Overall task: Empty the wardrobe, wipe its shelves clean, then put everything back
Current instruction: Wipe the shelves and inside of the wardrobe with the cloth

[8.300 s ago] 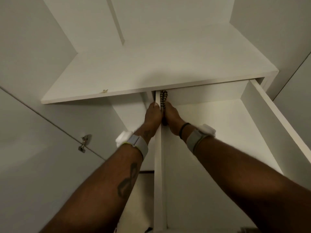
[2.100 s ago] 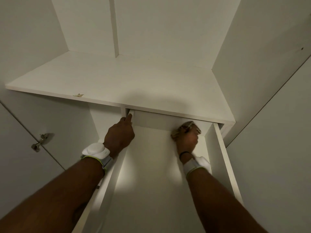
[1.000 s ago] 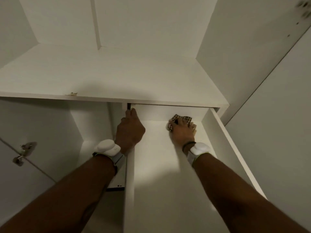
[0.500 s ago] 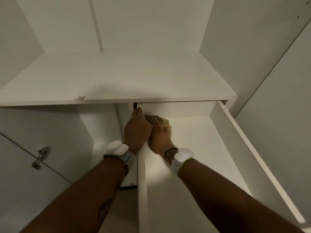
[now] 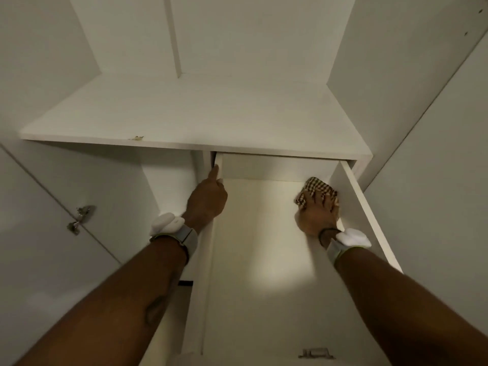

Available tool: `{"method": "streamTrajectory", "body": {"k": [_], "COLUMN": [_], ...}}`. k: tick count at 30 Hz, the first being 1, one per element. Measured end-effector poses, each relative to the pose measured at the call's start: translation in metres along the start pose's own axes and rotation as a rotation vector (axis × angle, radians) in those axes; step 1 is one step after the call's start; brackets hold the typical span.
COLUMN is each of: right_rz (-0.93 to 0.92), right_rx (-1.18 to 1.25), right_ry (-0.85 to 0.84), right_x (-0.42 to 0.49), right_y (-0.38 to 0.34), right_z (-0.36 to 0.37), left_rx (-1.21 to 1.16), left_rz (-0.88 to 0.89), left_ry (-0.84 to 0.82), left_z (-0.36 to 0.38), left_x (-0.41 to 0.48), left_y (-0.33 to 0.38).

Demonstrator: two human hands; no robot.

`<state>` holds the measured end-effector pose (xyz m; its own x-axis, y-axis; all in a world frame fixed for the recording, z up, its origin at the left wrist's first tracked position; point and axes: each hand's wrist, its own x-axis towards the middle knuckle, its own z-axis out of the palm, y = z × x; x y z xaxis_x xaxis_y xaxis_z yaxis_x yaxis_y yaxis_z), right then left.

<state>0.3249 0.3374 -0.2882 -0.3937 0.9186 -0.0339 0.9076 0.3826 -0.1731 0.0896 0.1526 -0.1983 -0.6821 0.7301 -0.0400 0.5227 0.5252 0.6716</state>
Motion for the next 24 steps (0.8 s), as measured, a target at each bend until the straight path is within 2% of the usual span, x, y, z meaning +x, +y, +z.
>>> {"method": "streamTrajectory", "body": {"k": [1,3,8,10,13,15,17,20,24], "right_rz": [0.061,0.035,-0.461,-0.553,-0.647,-0.557,-0.356,-0.068,0.119], "right_rx": [-0.003,0.028,0.061,0.062,-0.052,-0.104,-0.079,-0.024,-0.005], "right_ry": [0.019,0.049,-0.087,-0.143,-0.154,-0.132,-0.083,-0.063,-0.135], "right_x": [-0.005,-0.020,-0.089,-0.101,-0.086,-0.071,-0.060,-0.052,-0.061], "right_y": [-0.015,-0.057,-0.163,-0.160,-0.115,-0.076,-0.032,0.024,-0.003], "right_z": [0.007,0.019,0.024,0.019,0.012,0.006,0.000,-0.008,-0.007], "left_rx": [-0.021,-0.017,-0.005,-0.002,0.030,0.061,0.097,0.070,-0.020], "left_rz": [-0.005,-0.004,-0.019,-0.027,-0.033,-0.038,-0.039,-0.043,-0.018], "left_ry": [-0.018,-0.017,0.013,0.020,0.036,0.049,0.040,-0.058,-0.119], "left_z": [0.002,0.003,0.002,0.001,0.000,-0.001,0.000,0.002,-0.001], "left_x": [-0.005,-0.023,-0.035,-0.039,-0.042,-0.044,-0.044,-0.048,-0.072], "left_y": [0.000,-0.005,-0.008,-0.004,-0.002,-0.002,-0.001,-0.002,-0.008]}}
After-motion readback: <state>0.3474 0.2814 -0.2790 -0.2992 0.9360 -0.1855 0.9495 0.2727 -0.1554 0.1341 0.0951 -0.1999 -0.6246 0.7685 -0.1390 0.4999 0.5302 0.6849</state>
